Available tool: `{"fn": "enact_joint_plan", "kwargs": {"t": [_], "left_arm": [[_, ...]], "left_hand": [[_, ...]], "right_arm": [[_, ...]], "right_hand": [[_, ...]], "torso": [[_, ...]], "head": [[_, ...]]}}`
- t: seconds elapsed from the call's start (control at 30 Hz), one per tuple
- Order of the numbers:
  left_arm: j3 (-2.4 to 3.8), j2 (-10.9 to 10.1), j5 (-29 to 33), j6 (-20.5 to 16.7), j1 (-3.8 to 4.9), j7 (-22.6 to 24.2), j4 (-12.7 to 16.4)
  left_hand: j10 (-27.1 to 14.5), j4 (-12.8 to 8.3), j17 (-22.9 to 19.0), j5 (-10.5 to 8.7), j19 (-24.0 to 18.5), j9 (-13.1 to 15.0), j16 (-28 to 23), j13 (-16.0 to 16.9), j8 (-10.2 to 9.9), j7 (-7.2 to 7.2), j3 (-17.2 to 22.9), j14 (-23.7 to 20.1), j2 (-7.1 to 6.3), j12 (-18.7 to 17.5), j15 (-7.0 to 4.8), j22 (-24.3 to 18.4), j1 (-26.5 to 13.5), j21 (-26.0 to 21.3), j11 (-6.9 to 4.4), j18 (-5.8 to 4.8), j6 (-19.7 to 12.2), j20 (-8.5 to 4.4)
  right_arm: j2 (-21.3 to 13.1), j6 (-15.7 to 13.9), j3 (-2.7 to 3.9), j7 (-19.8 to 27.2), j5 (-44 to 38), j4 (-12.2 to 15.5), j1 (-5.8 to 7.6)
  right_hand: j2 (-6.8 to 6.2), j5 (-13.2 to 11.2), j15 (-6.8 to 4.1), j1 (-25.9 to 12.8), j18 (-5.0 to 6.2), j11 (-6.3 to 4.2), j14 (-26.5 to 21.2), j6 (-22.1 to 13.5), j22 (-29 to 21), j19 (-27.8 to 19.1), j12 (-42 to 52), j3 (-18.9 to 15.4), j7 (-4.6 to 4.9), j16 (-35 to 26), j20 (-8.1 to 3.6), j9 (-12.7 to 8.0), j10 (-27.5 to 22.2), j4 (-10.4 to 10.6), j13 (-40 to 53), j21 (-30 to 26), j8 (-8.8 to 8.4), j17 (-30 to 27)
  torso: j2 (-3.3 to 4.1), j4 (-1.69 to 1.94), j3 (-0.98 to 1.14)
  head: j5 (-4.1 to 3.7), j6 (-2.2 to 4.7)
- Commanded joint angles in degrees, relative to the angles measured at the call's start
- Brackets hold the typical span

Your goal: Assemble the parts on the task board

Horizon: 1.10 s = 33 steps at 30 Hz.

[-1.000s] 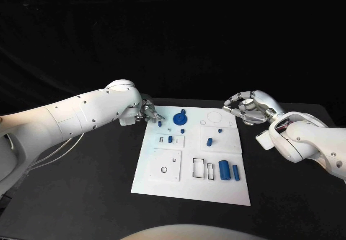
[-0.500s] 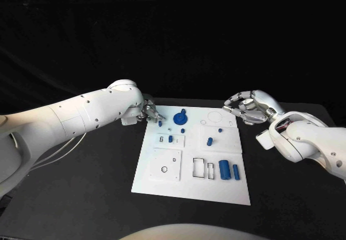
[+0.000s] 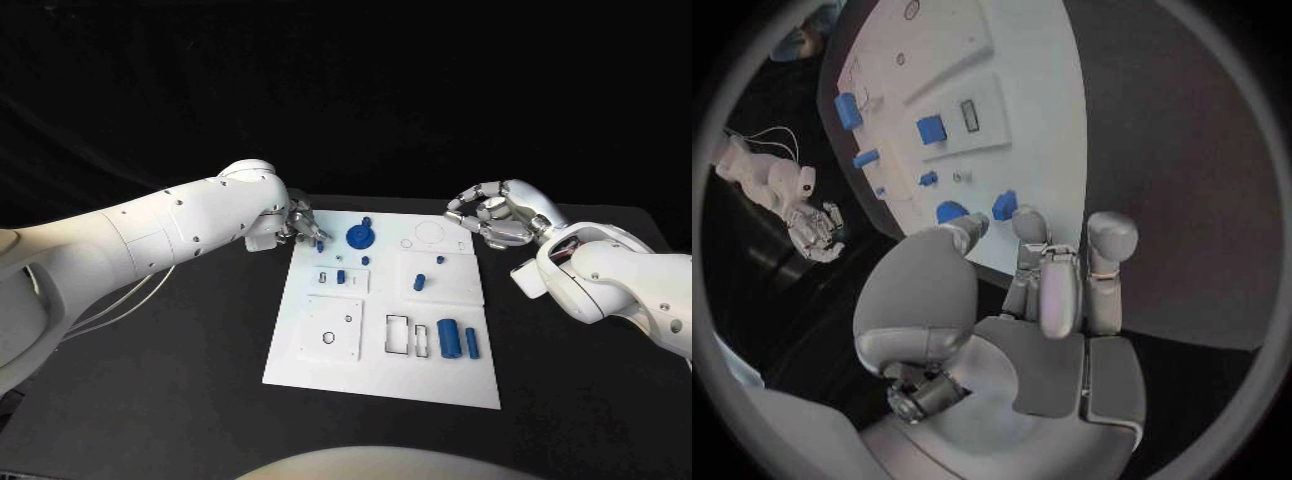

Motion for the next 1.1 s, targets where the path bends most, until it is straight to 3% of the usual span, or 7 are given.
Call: {"fn": "enact_joint_plan", "kwargs": {"t": [0.03,0.37,0.43,0.53,0.6,0.7,1.1], "left_arm": [[-0.03,0.1,1.0,0.6,0.12,0.4,-0.1],[-0.12,0.0,1.1,0.9,0.11,0.4,0.3],[-0.13,0.0,1.1,0.7,0.1,0.5,0.4],[-0.13,0.0,1.3,0.6,0.09,0.5,0.5],[-0.13,0.0,1.7,0.6,0.08,0.5,0.6],[-0.13,0.0,2.3,0.4,0.08,0.6,0.6],[-0.12,-1.2,4.5,-2.1,0.03,0.6,1.6]], "left_hand": [[-0.4,-0.2,3.2,0.31,0.0,-0.1,-0.2,-0.1,-0.2,-0.03,0.3,3.1,0.21,-0.3,0.47,0.0,1.0,-0.3,0.07,0.36,0.6,0.43],[-0.3,-0.3,3.2,0.37,0.0,-0.1,-0.2,-0.1,0.2,-0.29,0.5,3.2,0.73,-0.1,0.35,0.0,2.5,-0.3,-0.11,0.38,1.5,0.45],[-0.4,-1.9,3.3,0.58,0.0,0.1,-0.2,-0.2,0.6,-0.88,3.5,3.2,2.91,0.0,-0.11,0.0,7.9,-0.3,-0.66,0.41,1.5,0.24],[-0.3,-3.8,3.4,0.51,0.1,0.6,-0.1,-0.2,1.4,-1.15,7.4,3.2,3.56,0.2,-0.37,0.3,12.4,-0.1,-0.93,0.37,1.2,0.0],[-0.1,-5.2,3.6,-0.4,0.2,1.5,0.0,-0.4,2.7,-1.02,12.4,3.3,2.82,0.2,-0.32,0.6,14.2,0.0,-0.74,0.31,0.6,-0.07],[0.1,-5.6,3.6,-0.61,0.2,2.1,0.1,-0.5,3.6,-0.97,15.1,3.3,2.11,0.4,-0.28,0.8,14.1,0.2,-0.83,0.27,0.3,-0.01],[0.8,-6.6,4.0,-2.13,0.4,3.2,0.3,-0.1,5.1,-1.01,19.3,3.4,1.37,1.2,-0.32,1.4,13.3,0.6,-0.88,0.19,0.0,-0.01]], "right_arm": [[0.1,0.9,0.0,0.0,-0.1,0.0,-0.05],[0.1,1.0,0.0,0.0,-0.1,-0.2,-0.07],[0.1,1.0,0.0,0.0,-0.1,-0.2,-0.08],[0.2,1.0,0.0,0.1,-0.1,-0.2,-0.09],[0.2,1.0,0.0,0.1,-0.1,-0.3,-0.1],[0.2,1.0,0.0,0.1,-0.1,-0.3,-0.11],[0.3,1.0,0.0,0.2,-0.1,-0.3,-0.12]], "right_hand": [[0.25,0.2,-0.1,-0.4,0.39,-0.19,2.8,-0.3,0.0,-0.4,-0.1,0.1,0.03,-0.2,0.04,0.1,-0.2,0.4,0.1,-0.2,0.38,3.5],[0.25,0.2,-0.1,-0.4,0.39,-0.19,2.8,-0.3,0.0,-0.4,-0.1,0.1,0.03,-0.2,0.04,0.1,-0.2,0.4,0.1,-0.2,0.38,3.5],[0.33,0.3,-0.12,-0.3,0.39,-0.2,2.9,-0.3,0.0,-0.4,0.0,0.0,0.02,-0.2,0.03,0.1,-0.2,0.5,0.1,-0.3,0.49,3.6],[0.33,0.3,-0.12,-0.3,0.39,-0.2,2.9,-0.3,0.0,-0.4,0.0,0.0,0.02,-0.2,0.03,0.1,-0.2,0.5,0.1,-0.3,0.49,3.6],[0.35,0.3,-0.12,-0.3,0.39,-0.2,2.9,-0.3,0.0,-0.3,0.0,0.0,0.02,-0.2,0.03,0.1,-0.1,0.6,0.1,-0.3,0.51,3.6],[0.35,0.3,-0.12,-0.3,0.39,-0.2,2.9,-0.3,0.0,-0.3,0.0,0.0,0.02,-0.2,0.03,0.1,-0.1,0.6,0.1,-0.3,0.51,3.6],[0.35,0.3,-0.12,-0.3,0.39,-0.2,2.9,-0.3,0.0,-0.3,0.0,0.0,0.02,-0.2,0.03,0.1,-0.1,0.6,0.1,-0.3,0.51,3.6]], "torso": [[-0.02,0.05,0.01],[-0.02,-0.04,0.01],[0.0,-0.01,0.01],[0.01,-0.01,0.01],[0.03,-0.01,0.02],[0.01,0.0,0.02],[-0.02,-0.02,0.02]], "head": [[-0.01,-0.03],[0.02,-0.11],[0.03,-0.1],[0.04,-0.11],[0.05,-0.18],[0.04,-0.2],[0.13,-0.18]]}}
